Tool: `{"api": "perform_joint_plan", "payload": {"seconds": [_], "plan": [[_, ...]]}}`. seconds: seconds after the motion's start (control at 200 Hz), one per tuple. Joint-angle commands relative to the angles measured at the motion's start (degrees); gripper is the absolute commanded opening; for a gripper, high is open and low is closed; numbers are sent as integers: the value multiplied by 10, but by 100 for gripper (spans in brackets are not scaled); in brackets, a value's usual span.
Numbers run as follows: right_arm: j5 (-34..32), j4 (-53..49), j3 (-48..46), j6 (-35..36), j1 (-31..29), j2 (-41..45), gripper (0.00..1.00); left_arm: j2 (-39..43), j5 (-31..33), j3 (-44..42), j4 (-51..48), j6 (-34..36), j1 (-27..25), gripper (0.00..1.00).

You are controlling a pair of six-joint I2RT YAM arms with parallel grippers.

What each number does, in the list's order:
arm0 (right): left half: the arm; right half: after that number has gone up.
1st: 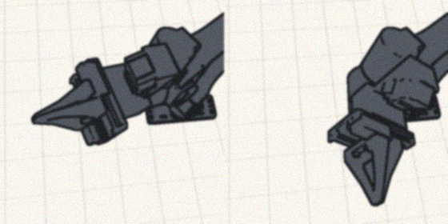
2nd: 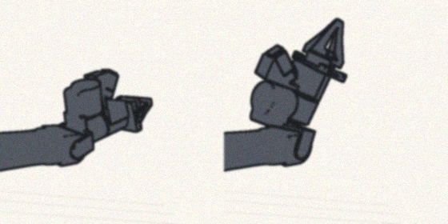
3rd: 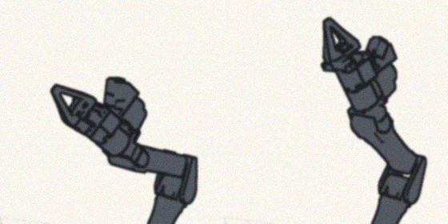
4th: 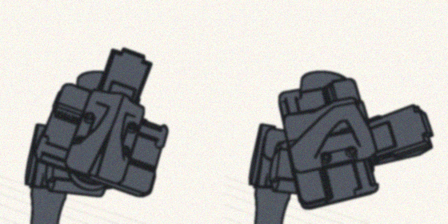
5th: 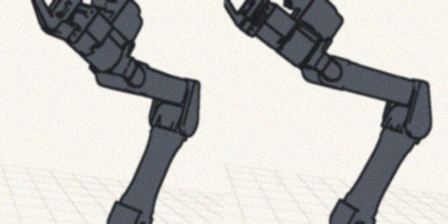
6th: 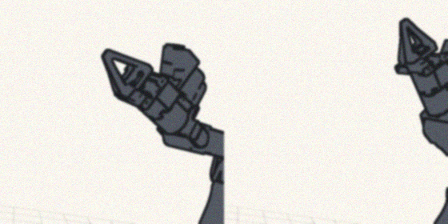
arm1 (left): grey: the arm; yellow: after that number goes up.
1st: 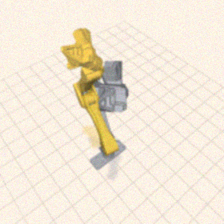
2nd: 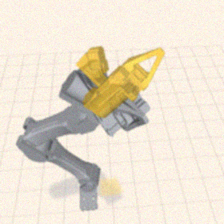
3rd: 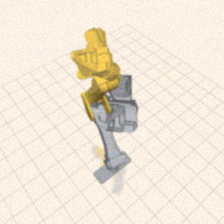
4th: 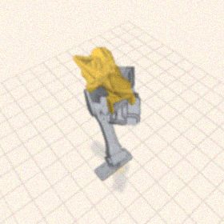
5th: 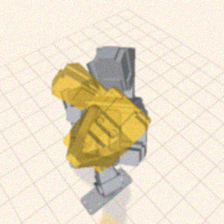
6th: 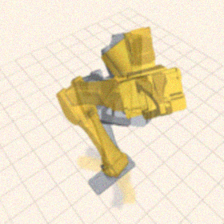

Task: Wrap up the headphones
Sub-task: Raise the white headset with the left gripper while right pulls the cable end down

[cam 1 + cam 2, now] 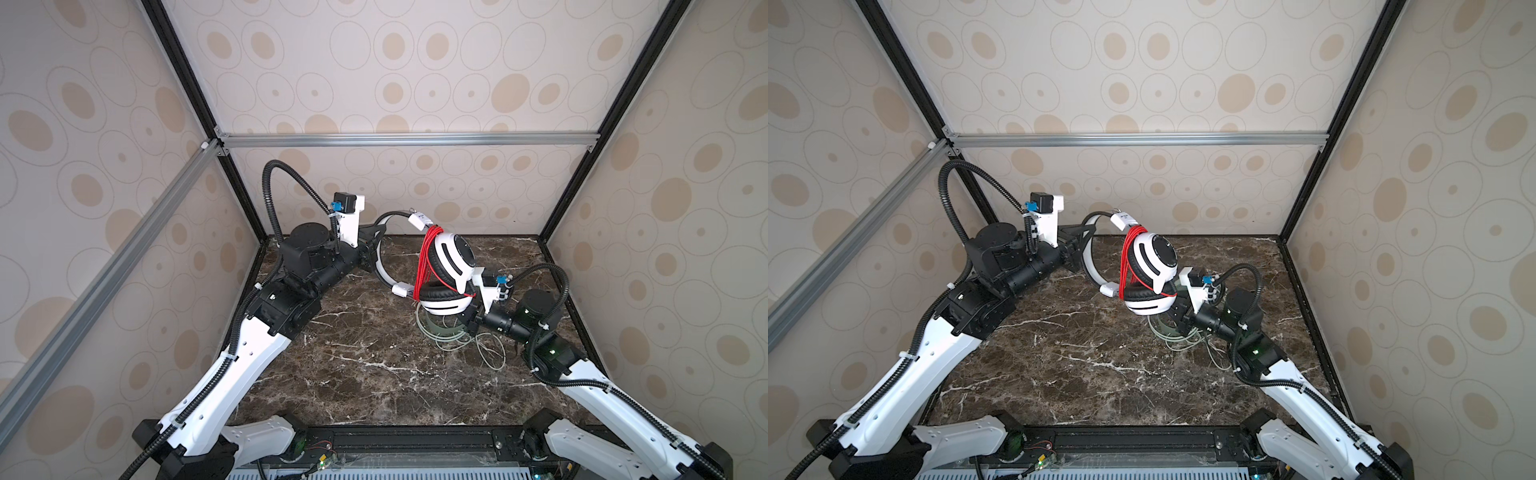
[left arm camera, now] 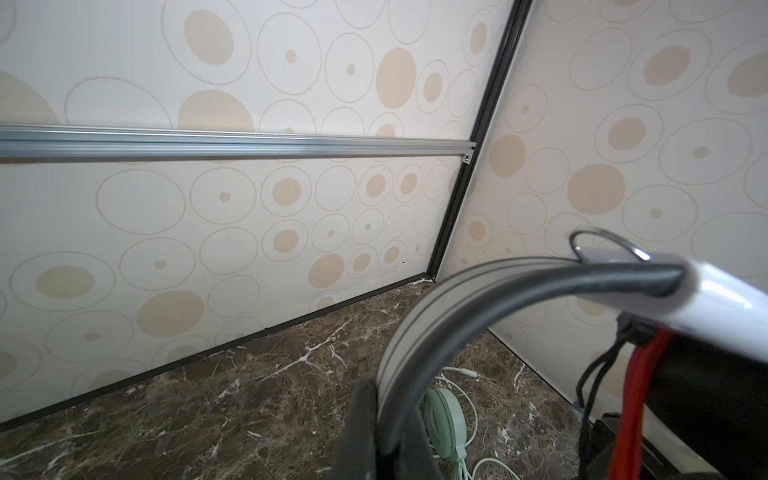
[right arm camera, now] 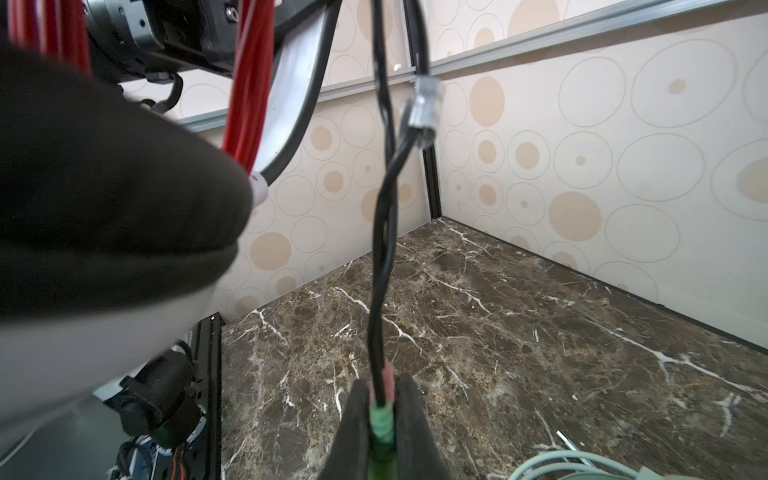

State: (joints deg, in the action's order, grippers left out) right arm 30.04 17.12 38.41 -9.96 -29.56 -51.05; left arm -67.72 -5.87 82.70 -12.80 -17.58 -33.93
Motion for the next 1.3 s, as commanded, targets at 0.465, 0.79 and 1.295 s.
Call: {"api": "perform_joint_plan", "payload": {"seconds": [0.465,0.79,1.295], "plan": [[-274,118,-85,35,-166,-39,0,-3,181,-78,175,-218,-14,0],[-309,151,-96,40,-212,-28,0,-23,237,-97,185,-192,-22,0],[-408,34,-27,81,-268,-48,0,-53,359,-89,150,-136,-58,0]]}}
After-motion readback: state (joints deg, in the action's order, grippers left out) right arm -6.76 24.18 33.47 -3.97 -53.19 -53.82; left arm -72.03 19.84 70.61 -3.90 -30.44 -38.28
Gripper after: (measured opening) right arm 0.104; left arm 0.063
